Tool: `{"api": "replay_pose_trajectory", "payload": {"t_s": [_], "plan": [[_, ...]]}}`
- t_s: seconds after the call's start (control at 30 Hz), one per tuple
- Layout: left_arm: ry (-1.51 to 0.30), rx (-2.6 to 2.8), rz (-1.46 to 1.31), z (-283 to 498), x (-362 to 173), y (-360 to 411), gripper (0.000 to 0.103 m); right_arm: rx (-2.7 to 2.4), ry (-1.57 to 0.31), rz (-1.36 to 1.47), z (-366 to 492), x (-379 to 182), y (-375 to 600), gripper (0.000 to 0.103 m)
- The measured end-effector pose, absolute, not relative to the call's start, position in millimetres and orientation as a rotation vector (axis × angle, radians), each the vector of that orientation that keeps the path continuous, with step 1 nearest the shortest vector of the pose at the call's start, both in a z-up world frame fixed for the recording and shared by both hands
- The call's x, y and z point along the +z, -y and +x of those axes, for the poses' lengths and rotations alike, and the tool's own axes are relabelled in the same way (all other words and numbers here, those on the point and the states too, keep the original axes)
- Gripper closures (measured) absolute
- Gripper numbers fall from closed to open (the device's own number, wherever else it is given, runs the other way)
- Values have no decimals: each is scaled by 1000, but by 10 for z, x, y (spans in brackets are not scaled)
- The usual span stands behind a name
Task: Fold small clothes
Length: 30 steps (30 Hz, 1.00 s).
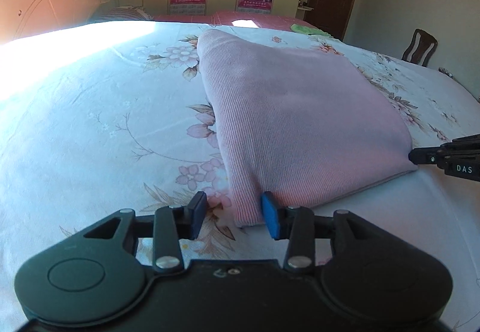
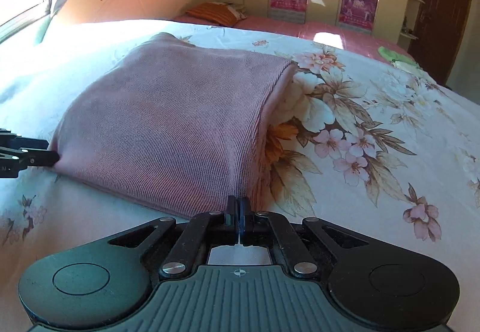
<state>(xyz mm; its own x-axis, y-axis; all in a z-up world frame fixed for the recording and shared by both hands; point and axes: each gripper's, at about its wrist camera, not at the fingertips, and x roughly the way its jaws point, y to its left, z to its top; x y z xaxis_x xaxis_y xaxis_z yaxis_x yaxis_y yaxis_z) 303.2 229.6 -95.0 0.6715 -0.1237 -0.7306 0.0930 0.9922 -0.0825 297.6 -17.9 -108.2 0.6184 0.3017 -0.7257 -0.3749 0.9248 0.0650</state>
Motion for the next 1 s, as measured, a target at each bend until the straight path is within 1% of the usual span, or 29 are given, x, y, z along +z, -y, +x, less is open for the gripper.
{"api": "replay_pose_trajectory", "payload": {"t_s": [0.2,0.37,0.43,0.5,0.57,0.6,0.63,0.67,0.7,0.87,1.0], "plan": [[-822,-83,-29,2982,-937,-2226,63,375,-808,-116,2937,-1078,131,103],[-825,-55,-9,2959,-921,-2169,58,371,-818,-155,2958,-1074,70,103],[-830,-33,3,2961,-911,-2149,51,366,-829,-185,2968,-1065,33,103],[-836,-5,13,2926,-821,-2121,49,361,-853,-189,2961,-1008,14,103],[-770,-3,21,2719,-627,-2050,29,344,-850,-160,2870,-876,50,103],[-724,16,34,2572,-528,-1994,3,332,-824,-137,2758,-783,91,92],[-683,27,48,2423,-443,-1945,1,321,-799,-120,2638,-701,135,40],[-654,20,51,2243,-355,-1898,0,315,-757,-102,2511,-629,188,12],[-651,11,40,2102,-293,-1870,0,324,-684,-77,2309,-520,261,1],[-605,5,-41,1287,9,-1737,0,318,-622,-82,1554,-101,439,1],[-579,28,-80,815,263,-1601,0,306,-586,-31,1026,205,568,1]]}}
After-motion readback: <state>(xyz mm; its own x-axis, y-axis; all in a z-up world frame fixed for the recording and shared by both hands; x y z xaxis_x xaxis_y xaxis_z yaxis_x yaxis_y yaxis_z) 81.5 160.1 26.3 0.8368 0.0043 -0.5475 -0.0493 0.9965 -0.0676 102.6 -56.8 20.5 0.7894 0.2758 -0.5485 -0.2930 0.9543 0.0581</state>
